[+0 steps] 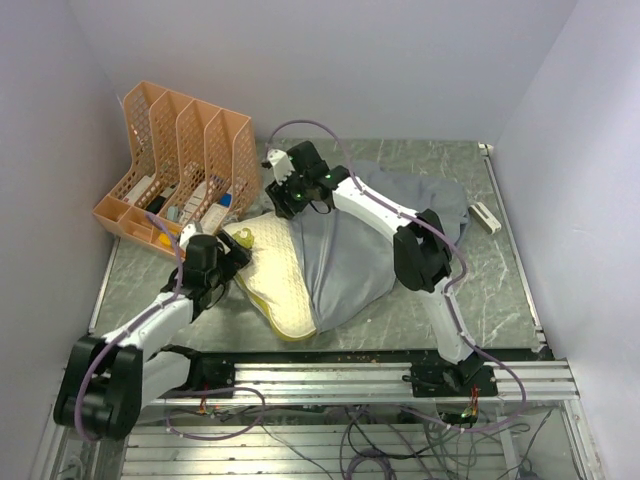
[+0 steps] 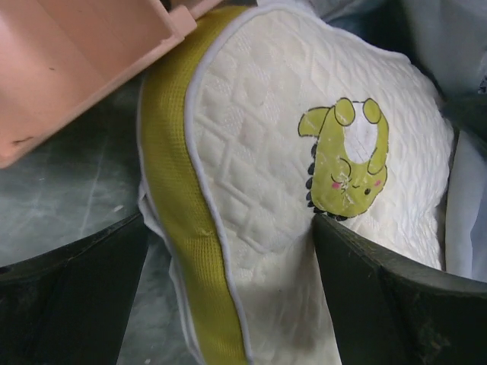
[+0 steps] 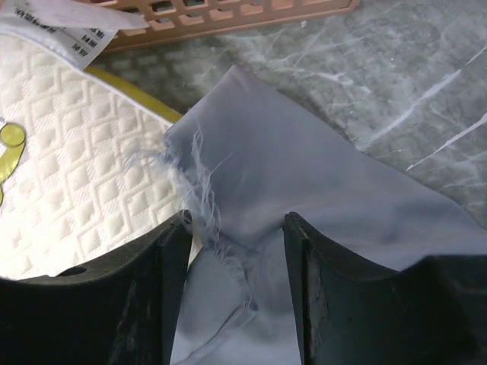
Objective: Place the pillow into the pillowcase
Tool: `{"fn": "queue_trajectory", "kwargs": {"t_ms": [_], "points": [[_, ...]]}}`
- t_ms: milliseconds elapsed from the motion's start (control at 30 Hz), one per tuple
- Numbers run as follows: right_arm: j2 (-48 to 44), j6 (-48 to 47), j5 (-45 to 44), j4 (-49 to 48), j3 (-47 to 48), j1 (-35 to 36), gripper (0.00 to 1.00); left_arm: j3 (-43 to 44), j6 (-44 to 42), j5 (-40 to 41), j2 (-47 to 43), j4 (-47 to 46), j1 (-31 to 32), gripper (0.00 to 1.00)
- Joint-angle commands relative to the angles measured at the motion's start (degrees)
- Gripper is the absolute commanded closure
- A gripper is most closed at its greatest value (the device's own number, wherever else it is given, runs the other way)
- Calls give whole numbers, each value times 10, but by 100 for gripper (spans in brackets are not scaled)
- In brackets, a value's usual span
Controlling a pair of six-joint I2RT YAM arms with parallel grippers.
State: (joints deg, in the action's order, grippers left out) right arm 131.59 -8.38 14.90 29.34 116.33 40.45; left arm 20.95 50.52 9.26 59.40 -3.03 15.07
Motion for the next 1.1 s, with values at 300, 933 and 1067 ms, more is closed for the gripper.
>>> {"fn": "queue_trajectory", "kwargs": {"t_ms": [300, 933, 1067], "points": [[7, 16, 77, 3, 112, -19, 100, 34, -16, -235, 82, -244, -27, 88], [-355, 215, 361, -120, 96, -113, 100, 472, -116, -462, 268, -394, 209, 93], [-384, 221, 384, -143, -17, -119, 100, 417, -37, -439, 348, -540, 205, 93]]}}
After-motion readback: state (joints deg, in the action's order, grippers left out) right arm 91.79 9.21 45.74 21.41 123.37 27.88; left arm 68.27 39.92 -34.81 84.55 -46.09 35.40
